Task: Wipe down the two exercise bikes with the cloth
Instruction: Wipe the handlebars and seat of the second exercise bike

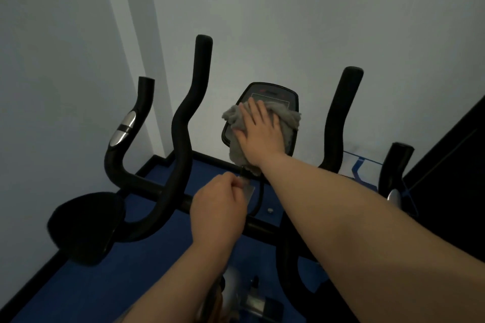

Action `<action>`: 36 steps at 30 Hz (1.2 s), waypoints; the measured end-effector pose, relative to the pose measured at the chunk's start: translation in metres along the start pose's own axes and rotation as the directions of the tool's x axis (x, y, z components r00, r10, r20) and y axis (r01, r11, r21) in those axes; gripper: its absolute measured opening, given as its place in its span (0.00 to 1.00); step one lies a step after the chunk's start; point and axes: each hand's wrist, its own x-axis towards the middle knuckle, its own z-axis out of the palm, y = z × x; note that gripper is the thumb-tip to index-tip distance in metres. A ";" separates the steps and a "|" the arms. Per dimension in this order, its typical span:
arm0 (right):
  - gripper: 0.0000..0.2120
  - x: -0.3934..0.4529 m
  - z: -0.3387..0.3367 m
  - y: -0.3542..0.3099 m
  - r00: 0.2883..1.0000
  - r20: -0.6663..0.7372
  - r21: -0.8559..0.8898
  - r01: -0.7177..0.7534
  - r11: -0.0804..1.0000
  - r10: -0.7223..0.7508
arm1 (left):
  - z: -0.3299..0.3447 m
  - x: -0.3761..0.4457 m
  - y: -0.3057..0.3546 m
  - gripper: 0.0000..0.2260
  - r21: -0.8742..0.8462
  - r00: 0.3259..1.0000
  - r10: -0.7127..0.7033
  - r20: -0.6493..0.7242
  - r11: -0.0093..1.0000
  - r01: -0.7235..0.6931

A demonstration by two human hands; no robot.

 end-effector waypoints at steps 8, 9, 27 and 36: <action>0.31 0.036 -0.007 0.004 0.939 -0.088 0.000 -0.334 0.942 0.333 | 0.003 0.002 -0.004 0.10 0.016 1.000 0.011 0.006 1.000 -0.011; 0.30 0.045 -0.012 0.006 0.958 -0.068 -0.017 -0.281 0.960 0.279 | 0.003 0.002 -0.004 0.10 0.017 1.000 0.011 0.005 1.000 -0.011; 0.30 0.059 -0.003 -0.020 0.907 -0.100 0.034 -0.407 0.913 0.408 | 0.003 0.006 -0.003 0.10 0.098 0.997 0.054 0.051 0.993 -0.058; 0.31 0.004 0.004 0.003 1.000 -0.013 -0.023 -0.020 1.000 0.020 | 0.001 0.004 -0.001 0.11 0.087 0.995 0.060 0.075 0.994 -0.066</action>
